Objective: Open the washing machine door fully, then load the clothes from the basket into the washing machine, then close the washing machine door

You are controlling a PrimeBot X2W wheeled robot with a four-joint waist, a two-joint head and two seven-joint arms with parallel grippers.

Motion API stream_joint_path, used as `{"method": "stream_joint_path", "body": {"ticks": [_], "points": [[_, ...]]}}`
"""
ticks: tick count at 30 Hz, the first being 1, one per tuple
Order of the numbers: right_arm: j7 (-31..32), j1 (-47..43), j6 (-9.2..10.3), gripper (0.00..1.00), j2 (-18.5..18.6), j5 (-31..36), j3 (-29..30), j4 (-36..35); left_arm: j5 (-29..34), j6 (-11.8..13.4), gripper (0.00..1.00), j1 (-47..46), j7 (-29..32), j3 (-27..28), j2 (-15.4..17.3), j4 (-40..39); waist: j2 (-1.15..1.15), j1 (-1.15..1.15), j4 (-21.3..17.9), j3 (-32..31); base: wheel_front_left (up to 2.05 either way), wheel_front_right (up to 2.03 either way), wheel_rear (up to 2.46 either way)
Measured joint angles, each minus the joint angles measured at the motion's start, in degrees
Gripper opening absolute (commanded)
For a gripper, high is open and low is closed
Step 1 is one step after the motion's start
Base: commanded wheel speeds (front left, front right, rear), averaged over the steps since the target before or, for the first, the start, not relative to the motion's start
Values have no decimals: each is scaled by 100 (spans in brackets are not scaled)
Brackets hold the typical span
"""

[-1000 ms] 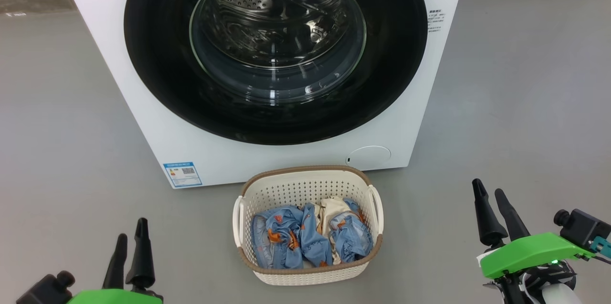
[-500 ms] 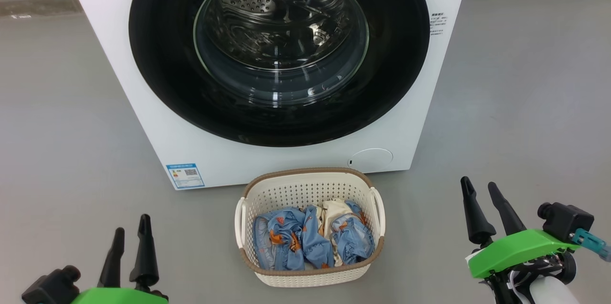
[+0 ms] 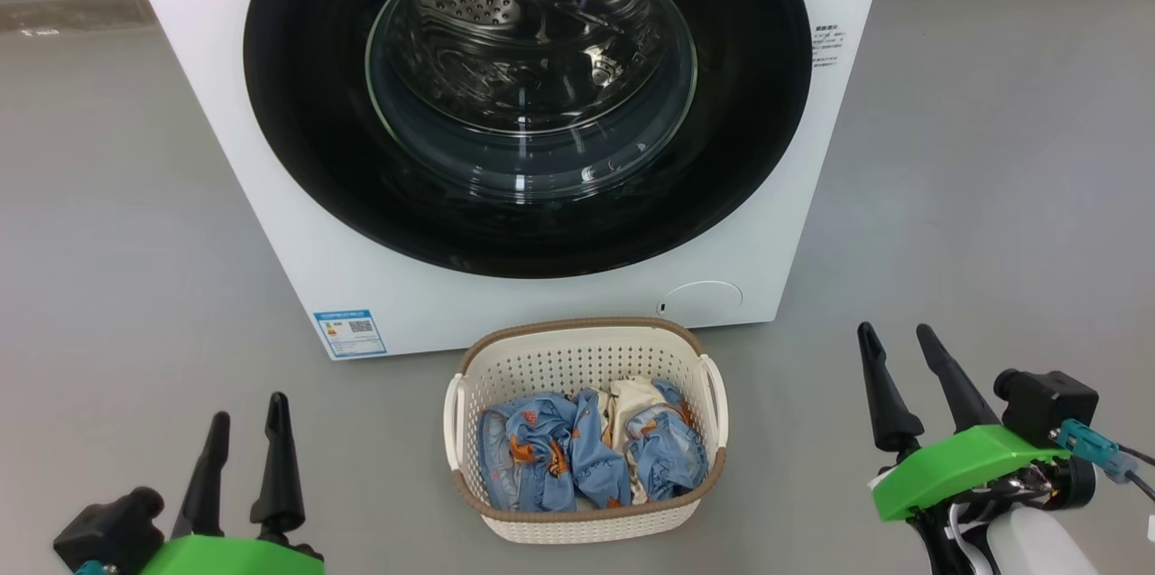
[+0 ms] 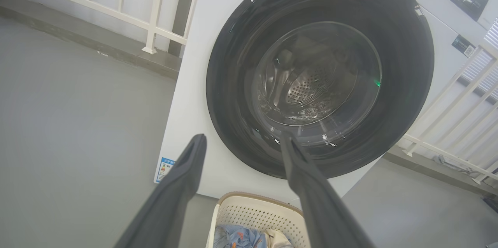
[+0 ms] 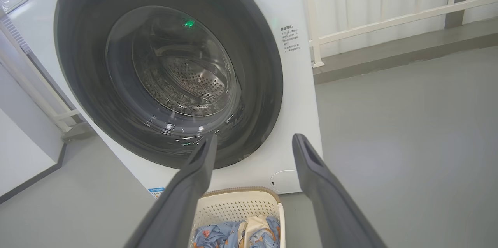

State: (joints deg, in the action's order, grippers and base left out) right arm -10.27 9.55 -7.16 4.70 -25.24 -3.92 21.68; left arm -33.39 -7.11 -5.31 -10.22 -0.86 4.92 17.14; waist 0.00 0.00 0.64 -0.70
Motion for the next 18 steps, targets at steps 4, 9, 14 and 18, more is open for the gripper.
{"method": "stream_joint_path", "body": {"ticks": [4, 9, 14, 18], "points": [[-71, 90, 0, 100, 24, 259, -35, 7, 218, -8, 100, -40, -96, 0, 24, -3, 0, 0, -3, 2, 0, 0, 0], [-156, 103, 0, 100, 60, 595, -99, 13, 500, -8, 100, -51, -165, 0, 46, -7, 0, 0, -10, 0, 0, 0, 0], [-245, 174, 0, 100, 71, 935, -122, 14, 780, -8, 100, -68, -248, 1, 78, -12, 0, 0, -17, -1, 0, 0, 0], [-301, 220, -1, 100, 77, 1196, -124, 12, 987, -10, 100, -74, -332, 0, 83, -21, 0, 0, -14, 3, 0, 0, 0]]}}
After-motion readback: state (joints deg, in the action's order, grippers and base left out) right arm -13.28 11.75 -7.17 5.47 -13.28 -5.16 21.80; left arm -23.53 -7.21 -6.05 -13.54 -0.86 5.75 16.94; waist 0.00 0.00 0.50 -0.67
